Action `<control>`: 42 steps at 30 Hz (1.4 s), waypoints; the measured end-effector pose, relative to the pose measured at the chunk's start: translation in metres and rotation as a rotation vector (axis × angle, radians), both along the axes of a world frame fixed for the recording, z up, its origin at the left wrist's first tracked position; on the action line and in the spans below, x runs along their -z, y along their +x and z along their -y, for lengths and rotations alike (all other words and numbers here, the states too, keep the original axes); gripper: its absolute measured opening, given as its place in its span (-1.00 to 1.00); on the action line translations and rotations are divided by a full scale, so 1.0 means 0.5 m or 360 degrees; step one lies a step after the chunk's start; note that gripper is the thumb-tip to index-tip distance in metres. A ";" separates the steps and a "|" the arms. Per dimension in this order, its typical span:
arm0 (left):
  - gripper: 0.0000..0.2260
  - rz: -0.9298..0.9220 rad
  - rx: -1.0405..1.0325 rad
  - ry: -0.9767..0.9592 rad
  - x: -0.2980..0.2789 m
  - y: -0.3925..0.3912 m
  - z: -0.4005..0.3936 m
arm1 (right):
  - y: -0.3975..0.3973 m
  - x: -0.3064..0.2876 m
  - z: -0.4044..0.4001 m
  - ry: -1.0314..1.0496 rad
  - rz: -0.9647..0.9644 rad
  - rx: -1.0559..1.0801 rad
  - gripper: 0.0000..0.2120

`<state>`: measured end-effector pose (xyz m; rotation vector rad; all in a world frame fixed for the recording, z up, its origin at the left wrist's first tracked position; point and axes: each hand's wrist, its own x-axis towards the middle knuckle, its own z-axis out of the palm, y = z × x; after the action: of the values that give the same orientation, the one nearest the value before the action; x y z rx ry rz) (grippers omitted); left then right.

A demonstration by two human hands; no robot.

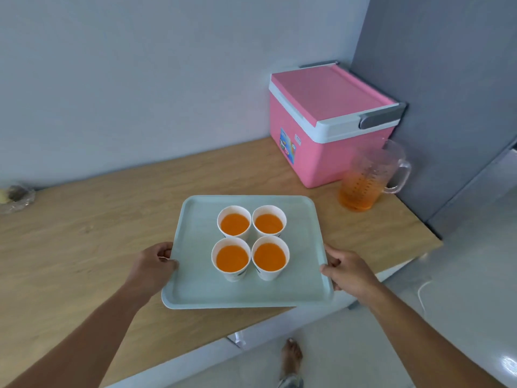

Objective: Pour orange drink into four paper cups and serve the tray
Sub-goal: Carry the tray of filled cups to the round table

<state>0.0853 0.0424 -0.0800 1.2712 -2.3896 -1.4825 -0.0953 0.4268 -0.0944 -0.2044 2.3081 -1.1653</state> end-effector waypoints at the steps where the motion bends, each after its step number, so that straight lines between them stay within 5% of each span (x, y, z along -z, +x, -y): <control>1: -0.60 0.0003 0.0052 0.0002 -0.001 -0.001 -0.013 | 0.015 0.002 -0.021 0.0001 -0.0007 0.0042 -0.42; 16: -0.61 -0.0040 0.0824 0.0056 -0.005 -0.120 -0.315 | 0.274 0.001 -0.406 0.0053 0.0023 0.0845 -0.40; 42: -0.69 -0.0004 0.1844 0.0137 -0.010 -0.107 -1.239 | 0.826 -0.011 -1.097 0.0093 -0.0006 0.1877 -0.42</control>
<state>0.0319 0.6621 -0.0751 -0.2983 -3.2271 -1.6975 0.3176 0.9754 -0.0891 1.3326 2.4305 -1.5419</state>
